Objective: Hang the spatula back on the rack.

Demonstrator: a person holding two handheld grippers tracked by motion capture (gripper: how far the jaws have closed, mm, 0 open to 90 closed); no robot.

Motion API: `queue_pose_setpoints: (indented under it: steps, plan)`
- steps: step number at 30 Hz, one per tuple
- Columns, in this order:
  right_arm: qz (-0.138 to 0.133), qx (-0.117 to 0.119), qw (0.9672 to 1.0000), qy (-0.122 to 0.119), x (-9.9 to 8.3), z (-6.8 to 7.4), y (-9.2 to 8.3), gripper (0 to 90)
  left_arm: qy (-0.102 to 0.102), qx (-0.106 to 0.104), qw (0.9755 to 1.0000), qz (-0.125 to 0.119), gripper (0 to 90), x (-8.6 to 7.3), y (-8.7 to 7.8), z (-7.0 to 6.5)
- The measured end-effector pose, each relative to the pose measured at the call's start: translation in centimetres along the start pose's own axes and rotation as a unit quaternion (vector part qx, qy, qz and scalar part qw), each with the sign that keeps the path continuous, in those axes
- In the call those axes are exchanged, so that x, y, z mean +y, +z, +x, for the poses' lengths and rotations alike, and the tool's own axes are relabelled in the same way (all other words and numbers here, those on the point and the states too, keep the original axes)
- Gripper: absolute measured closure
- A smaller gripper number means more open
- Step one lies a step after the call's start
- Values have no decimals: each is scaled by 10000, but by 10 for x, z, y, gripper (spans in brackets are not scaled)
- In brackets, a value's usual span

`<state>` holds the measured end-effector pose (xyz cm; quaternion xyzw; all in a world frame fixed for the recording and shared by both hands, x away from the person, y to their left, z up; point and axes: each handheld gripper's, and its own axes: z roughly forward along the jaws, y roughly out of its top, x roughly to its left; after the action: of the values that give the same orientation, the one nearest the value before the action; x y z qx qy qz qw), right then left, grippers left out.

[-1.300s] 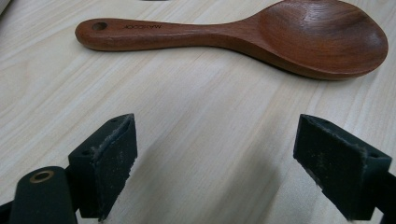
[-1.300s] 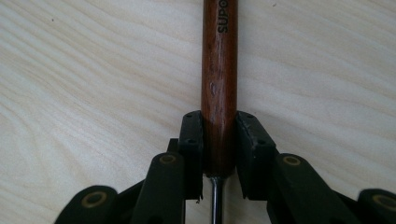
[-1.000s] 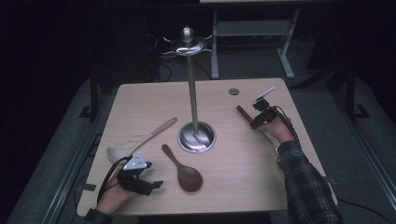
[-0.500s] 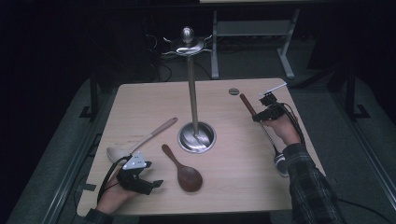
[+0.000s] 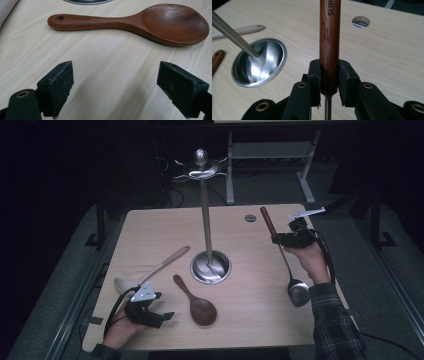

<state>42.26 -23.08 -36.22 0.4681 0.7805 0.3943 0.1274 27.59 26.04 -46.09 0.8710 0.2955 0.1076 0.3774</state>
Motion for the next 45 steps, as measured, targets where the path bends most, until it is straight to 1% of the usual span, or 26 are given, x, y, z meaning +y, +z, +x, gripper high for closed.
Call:
queue_pose_setpoints:
  steps: [1,3,4,6,7,10,15,16,17,20,21,23,24,25,26,29,31,32,36,37,38,40,41,42,44,45]
  plan:
    - [-68,34,10000,11,0,2,-3,734,-59,13,10000,-37,135,0,0,-1]
    - [-206,72,9998,-35,-1,4,-8,734,-40,17,10000,-29,136,0,-1,0]
    - [-253,116,9996,-54,-1,5,-10,734,-41,14,10000,-31,136,0,-1,0]
    - [-291,129,9995,-88,-1,7,-13,734,-41,17,10000,-31,136,0,-1,0]
    - [-385,154,9990,-140,-2,10,-16,735,-40,15,10000,-35,136,0,-1,0]
    - [-497,207,9984,-197,-2,12,-21,734,-29,28,10000,-49,136,0,-2,0]
    - [-817,383,9955,-277,0,17,-31,735,-36,34,10000,-76,136,-1,-2,1]
    - [-817,383,9955,-277,0,17,-31,735,-36,34,10000,-76,135,-1,-2,1]
    - [-917,458,9943,-300,2,20,-34,735,-60,24,9999,-95,136,-1,-2,0]
    - [-969,512,9935,-311,3,24,-38,734,-53,26,9999,-119,135,-1,-2,0]
    - [-1061,559,9920,-387,4,26,-41,735,-40,34,9999,-122,135,-1,-2,0]
    - [-1085,593,9916,-381,5,28,-43,735,-38,41,9999,-124,136,-1,-3,0]
    - [-1181,659,9900,-408,6,31,-46,735,-77,24,9999,-128,135,-1,-3,0]
    - [-1224,688,9892,-414,7,33,-48,735,-75,26,9999,-123,135,-1,-4,0]
    - [-1224,688,9892,-414,7,33,-48,735,-75,26,9999,-123,135,-1,-4,0]
    - [-1355,769,9866,-481,9,39,-53,735,-74,21,9999,-140,135,-1,-4,1]
    - [-1379,793,9860,-501,10,41,-55,735,-74,10,9998,-164,135,-1,-4,1]
    - [-1442,841,9844,-549,12,45,-57,735,-40,25,9999,-163,135,0,-5,1]
    - [-1559,888,9815,-664,15,52,-61,734,-97,36,9998,-189,135,-1,-5,2]
    - [-1559,888,9815,-664,15,52,-61,734,-97,36,9998,-189,135,-1,-5,2]
    - [-1635,915,9794,-753,17,55,-63,734,-98,47,9997,-197,135,-1,-5,2]
    - [-1647,930,9790,-767,19,57,-64,734,-105,47,9997,-197,135,-1,-5,1]
    - [-1676,967,9777,-816,21,59,-65,734,-74,56,9998,-172,136,-1,-6,2]
    - [-1697,980,9770,-840,23,60,-65,734,-74,56,9998,-172,135,-1,-6,2]
    - [-1702,1003,9767,-843,24,61,-66,733,-98,61,9998,-189,136,-1,-5,1]
    - [-1729,1047,9755,-874,26,63,-67,733,-71,65,9998,-168,136,-1,-6,2]
